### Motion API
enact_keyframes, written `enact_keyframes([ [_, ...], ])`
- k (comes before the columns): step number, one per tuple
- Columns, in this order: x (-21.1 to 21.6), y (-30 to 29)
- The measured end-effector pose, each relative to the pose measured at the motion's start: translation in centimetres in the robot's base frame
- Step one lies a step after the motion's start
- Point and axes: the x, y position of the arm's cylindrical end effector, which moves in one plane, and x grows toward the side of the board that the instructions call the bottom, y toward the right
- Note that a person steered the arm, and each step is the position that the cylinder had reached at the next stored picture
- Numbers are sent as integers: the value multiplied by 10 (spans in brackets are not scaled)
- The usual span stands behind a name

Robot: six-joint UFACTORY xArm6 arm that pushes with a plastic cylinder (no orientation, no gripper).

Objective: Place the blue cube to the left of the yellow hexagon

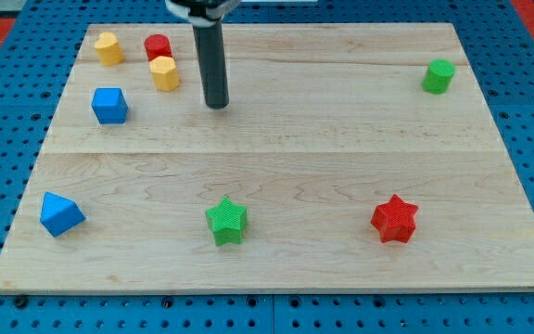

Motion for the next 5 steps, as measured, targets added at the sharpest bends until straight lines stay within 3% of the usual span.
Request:
enact_keyframes([
  [1,40,-89],
  [2,17,-139],
  [3,-25,-137],
  [5,-47,-117],
])
